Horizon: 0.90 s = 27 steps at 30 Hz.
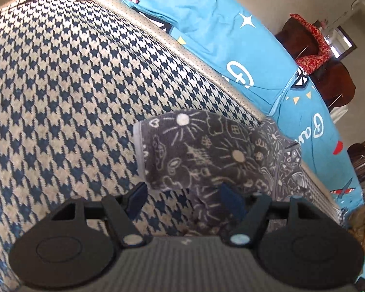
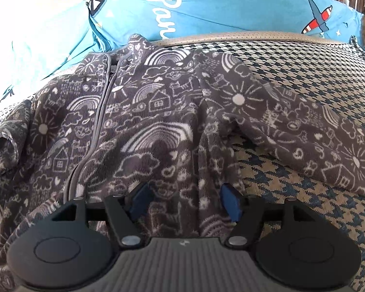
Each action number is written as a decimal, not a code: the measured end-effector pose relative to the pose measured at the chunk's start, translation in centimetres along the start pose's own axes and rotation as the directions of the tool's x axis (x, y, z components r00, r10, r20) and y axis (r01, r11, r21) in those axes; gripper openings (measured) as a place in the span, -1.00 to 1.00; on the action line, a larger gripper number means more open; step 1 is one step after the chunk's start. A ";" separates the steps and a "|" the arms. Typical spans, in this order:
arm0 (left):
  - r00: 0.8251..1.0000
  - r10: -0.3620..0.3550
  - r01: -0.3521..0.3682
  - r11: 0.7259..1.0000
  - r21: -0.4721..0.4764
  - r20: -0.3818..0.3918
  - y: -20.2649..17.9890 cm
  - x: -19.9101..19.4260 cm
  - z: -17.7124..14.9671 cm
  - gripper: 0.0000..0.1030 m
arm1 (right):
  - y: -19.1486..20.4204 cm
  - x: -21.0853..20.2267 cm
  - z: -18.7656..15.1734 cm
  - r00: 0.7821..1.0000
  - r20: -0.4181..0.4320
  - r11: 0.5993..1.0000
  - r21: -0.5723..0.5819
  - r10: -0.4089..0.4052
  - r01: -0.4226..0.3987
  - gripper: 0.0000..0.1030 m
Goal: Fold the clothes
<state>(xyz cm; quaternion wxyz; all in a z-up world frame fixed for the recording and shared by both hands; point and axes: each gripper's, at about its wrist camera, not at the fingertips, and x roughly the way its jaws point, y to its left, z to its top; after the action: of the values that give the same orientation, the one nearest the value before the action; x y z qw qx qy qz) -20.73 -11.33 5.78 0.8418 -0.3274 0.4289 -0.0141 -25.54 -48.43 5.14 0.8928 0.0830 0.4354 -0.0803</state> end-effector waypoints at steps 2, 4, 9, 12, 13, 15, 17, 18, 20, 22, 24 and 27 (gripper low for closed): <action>1.000 -0.013 0.013 1.000 -0.021 -0.006 -0.1 0.5 -0.1 0.34 | 0.0 0.0 0.0 1.000 0.000 1.000 -0.001 0.003 -0.003 0.29; 0.999 -0.033 0.032 0.998 -0.056 -0.016 0.1 1.1 -0.1 0.36 | -0.1 0.0 0.0 1.000 0.000 1.000 -0.002 0.005 -0.005 0.29; 0.998 -0.061 0.058 0.989 -0.135 -0.015 0.6 2.0 -0.1 0.43 | -0.1 0.1 -0.1 1.000 0.001 1.000 -0.006 0.005 -0.005 0.30; 0.996 -0.083 0.078 0.978 -0.192 -0.017 1.1 2.8 -0.1 0.45 | 0.0 0.1 -0.1 1.000 0.001 1.000 -0.010 0.002 -0.002 0.31; 0.996 -0.091 0.085 0.973 -0.214 -0.019 1.2 3.2 -0.1 0.51 | 0.1 0.2 -0.1 1.000 0.001 1.000 -0.011 0.000 0.000 0.32; 0.995 -0.098 0.091 0.963 -0.255 -0.013 1.5 3.6 -0.2 0.57 | 0.1 0.2 -0.1 1.000 0.001 1.000 -0.014 0.000 0.000 0.33; 0.995 -0.099 0.093 0.957 -0.273 -0.010 1.6 3.9 -0.2 0.59 | 0.1 0.2 -0.1 1.000 0.001 1.000 -0.017 0.002 -0.001 0.34; 0.995 -0.097 0.091 0.956 -0.279 -0.007 1.6 4.0 -0.2 0.59 | 0.2 0.2 -0.1 1.000 0.002 1.000 -0.019 0.002 -0.002 0.35; 0.998 -0.068 0.070 0.959 -0.276 0.019 1.5 3.8 -0.1 0.59 | 0.2 0.2 -0.1 1.000 0.002 1.000 -0.023 0.002 -0.002 0.36; 0.998 -0.058 0.066 0.957 -0.282 0.037 1.5 3.9 0.3 0.59 | 0.2 0.2 -0.2 1.000 0.002 1.000 -0.026 0.003 -0.003 0.36; 0.998 -0.046 0.056 0.956 -0.288 0.043 1.6 4.2 0.7 0.59 | 0.2 0.2 -0.2 1.000 0.002 1.000 -0.027 0.005 -0.005 0.36; 0.998 -0.012 0.029 0.953 -0.301 0.058 1.9 4.6 0.8 0.55 | 0.0 0.2 -0.2 1.000 0.003 1.000 -0.029 0.007 -0.007 0.37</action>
<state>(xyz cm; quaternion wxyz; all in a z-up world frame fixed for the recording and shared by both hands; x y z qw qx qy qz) -17.76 -10.85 1.77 0.7932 -0.4569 0.3992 0.0519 -25.54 -48.38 4.88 0.8947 0.0714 0.4351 -0.0711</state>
